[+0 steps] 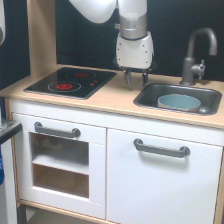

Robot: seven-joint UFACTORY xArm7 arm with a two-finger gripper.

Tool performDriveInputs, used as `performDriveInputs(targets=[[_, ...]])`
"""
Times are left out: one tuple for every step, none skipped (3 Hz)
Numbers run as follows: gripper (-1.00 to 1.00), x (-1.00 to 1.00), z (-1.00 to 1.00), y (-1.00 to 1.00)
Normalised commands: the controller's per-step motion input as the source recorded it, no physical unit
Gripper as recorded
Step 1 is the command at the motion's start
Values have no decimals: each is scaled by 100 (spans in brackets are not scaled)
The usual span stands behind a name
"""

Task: Place the pot in the sink

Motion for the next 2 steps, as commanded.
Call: performDriveInputs(targets=[[100,-35,36,-5],[100,-34,35,-6]])
